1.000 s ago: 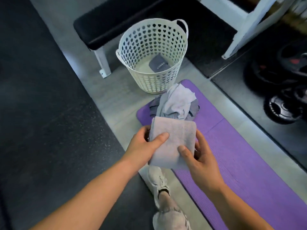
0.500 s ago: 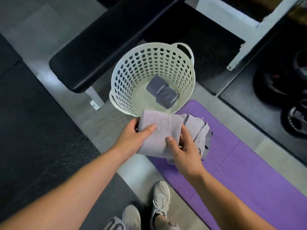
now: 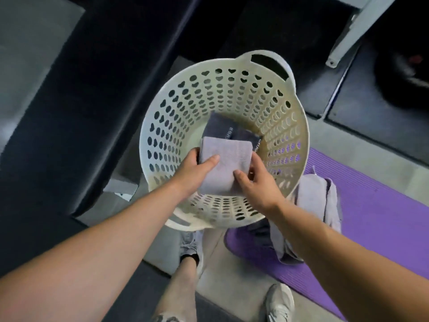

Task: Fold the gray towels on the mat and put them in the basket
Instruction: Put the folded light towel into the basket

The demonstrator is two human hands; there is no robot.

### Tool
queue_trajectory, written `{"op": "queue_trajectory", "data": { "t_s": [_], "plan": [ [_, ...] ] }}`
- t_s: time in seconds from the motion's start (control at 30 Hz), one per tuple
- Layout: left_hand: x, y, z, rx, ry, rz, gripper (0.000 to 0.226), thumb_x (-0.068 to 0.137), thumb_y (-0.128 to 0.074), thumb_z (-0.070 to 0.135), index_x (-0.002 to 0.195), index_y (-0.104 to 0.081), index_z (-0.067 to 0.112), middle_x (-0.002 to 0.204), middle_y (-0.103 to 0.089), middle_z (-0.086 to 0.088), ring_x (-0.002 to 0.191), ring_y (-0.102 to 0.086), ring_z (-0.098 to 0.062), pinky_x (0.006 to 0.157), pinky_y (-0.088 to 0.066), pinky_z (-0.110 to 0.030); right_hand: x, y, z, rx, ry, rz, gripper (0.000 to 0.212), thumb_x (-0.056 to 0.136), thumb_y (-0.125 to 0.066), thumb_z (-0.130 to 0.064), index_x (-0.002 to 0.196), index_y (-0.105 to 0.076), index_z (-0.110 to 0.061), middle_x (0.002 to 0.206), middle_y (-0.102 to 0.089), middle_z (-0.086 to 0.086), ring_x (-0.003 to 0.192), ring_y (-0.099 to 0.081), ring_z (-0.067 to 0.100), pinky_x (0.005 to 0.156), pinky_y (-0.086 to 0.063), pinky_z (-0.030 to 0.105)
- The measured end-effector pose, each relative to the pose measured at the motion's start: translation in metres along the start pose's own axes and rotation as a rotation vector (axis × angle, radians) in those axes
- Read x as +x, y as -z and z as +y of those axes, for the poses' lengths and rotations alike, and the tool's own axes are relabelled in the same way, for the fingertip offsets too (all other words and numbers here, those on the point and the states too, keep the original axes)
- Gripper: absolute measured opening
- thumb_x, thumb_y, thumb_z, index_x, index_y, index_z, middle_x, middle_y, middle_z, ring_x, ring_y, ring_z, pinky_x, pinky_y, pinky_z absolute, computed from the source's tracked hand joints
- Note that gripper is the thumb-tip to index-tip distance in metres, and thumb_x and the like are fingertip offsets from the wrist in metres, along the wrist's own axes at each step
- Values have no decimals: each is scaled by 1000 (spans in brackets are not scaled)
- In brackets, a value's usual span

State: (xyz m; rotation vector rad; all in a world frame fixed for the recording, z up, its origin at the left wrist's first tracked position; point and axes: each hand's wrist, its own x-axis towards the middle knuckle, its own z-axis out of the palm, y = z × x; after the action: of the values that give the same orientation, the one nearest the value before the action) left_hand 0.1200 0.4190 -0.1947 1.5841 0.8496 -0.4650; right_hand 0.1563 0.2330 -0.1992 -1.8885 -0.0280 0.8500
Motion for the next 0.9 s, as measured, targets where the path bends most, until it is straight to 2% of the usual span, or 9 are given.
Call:
{"op": "queue_trajectory", "data": {
  "t_s": [0.1, 0.23, 0.3, 0.4, 0.53, 0.6, 0.67, 0.73, 0.9],
  "plan": [
    [59, 17, -17, 54, 76, -73, 51, 91, -69, 42, 135, -53, 25, 123, -68, 4, 109, -67, -14, 95, -56, -39, 38, -30, 17, -17, -47, 26, 61, 102, -56, -24, 155, -26, -30, 132, -58, -13, 117, -55, 1, 91, -43, 8],
    [121, 26, -44, 38, 183, -121, 45, 95, -66, 27, 135, -52, 16, 122, -68, -7, 105, -69, -24, 88, -59, -41, 82, -68, 52, -93, -69, 59, 79, 100, -55, -33, 160, -3, -30, 144, -56, -3, 126, -57, 19, 105, -46, 36],
    [147, 27, -58, 49, 225, -100, 52, 87, -69, 30, 134, -53, 14, 120, -68, -10, 103, -69, -26, 84, -59, -39, 102, -86, 71, -132, -104, 89, 85, 100, -54, -37, 161, 5, -26, 147, -55, 5, 127, -57, 27, 104, -47, 41],
    [183, 31, -82, 161, 249, -61, 74, 65, -68, 45, 133, -55, 18, 118, -68, -7, 104, -68, -26, 97, -55, -46, 124, -111, 96, -180, -129, 102, 85, 101, -51, -39, 161, 8, -23, 147, -55, 8, 124, -59, 30, 97, -46, 34],
    [213, 29, -110, 298, 346, 14, 53, 84, -62, 36, 131, -50, 18, 115, -62, -11, 102, -62, -29, 92, -50, -41, 153, -140, 133, -187, -140, 77, 88, 98, -55, -29, 161, 7, -21, 142, -57, 12, 118, -61, 32, 95, -47, 33],
    [227, 24, -121, 345, 364, 38, 53, 86, -61, 38, 133, -48, 18, 117, -59, -13, 106, -59, -33, 95, -48, -44, 166, -149, 146, -209, -194, 66, 92, 96, -55, -23, 160, 10, -18, 144, -54, 16, 120, -59, 34, 95, -43, 28],
    [240, 22, -130, 347, 351, 34, 52, 87, -60, 37, 134, -47, 18, 118, -60, -12, 105, -59, -32, 94, -49, -43, 175, -154, 155, -215, -201, 79, 95, 94, -57, -21, 160, 12, -17, 148, -49, 17, 122, -57, 34, 88, -36, 16],
    [254, 22, -138, 371, 325, 33, 49, 88, -59, 35, 132, -50, 16, 117, -63, -12, 102, -61, -31, 92, -51, -41, 184, -158, 165, -247, -174, 57, 98, 94, -58, -22, 159, 15, -14, 148, -47, 20, 117, -59, 35, 80, -34, 17],
    [272, 22, -151, 428, 283, 0, 42, 91, -57, 33, 129, -53, 17, 110, -63, -8, 90, -61, -24, 64, -41, -29, 198, -165, 188, -391, -103, -9, 98, 97, -57, -31, 158, 17, -9, 126, -58, 28, 91, -62, 35, 68, -34, 30]
  ]
}}
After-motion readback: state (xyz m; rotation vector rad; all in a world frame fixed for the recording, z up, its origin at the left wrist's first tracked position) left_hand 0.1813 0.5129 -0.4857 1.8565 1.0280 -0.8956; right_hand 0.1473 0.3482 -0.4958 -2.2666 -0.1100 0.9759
